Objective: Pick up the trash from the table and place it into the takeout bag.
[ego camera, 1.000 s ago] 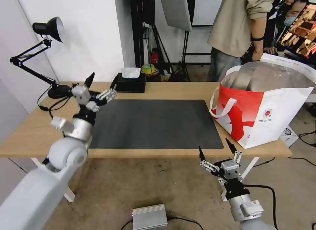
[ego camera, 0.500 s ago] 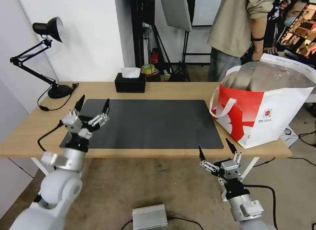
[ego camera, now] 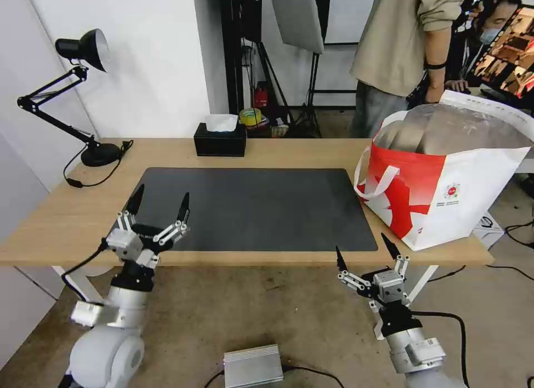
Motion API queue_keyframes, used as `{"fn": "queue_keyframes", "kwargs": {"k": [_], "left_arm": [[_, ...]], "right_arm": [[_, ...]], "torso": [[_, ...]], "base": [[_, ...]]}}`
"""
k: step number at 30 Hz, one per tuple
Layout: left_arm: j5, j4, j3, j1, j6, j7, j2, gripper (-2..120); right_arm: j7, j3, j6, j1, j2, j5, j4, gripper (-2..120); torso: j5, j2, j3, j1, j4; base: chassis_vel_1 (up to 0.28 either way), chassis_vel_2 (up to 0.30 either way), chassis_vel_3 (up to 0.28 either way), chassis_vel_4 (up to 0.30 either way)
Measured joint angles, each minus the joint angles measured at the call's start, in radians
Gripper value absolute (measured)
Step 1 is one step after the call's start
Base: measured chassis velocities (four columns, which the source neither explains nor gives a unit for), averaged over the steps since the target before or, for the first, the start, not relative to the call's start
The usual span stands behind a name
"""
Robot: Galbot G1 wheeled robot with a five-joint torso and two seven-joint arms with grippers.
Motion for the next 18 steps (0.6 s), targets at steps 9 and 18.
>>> {"fn": "queue_keyframes", "kwargs": {"k": [9,18], "left_arm": [[0.095,0.015,-0.01,0.049,-0.07,0.024,-0.057,100],[0.157,0.058,-0.028,0.108,-0.144,0.078,-0.121,100]], "right_arm": [[0.0,0.0,0.0,0.0,0.0,0.0,0.0,100],[0.0,0.0,0.0,0.0,0.0,0.0,0.0,100]], "torso": [[0.0001,0.0,0.0,0.0,0.0],[-0.0001,0.0,0.0,0.0,0.0001]], "base": [[0.0,0.0,0.0,0.0],[0.0,0.0,0.0,0.0]]}}
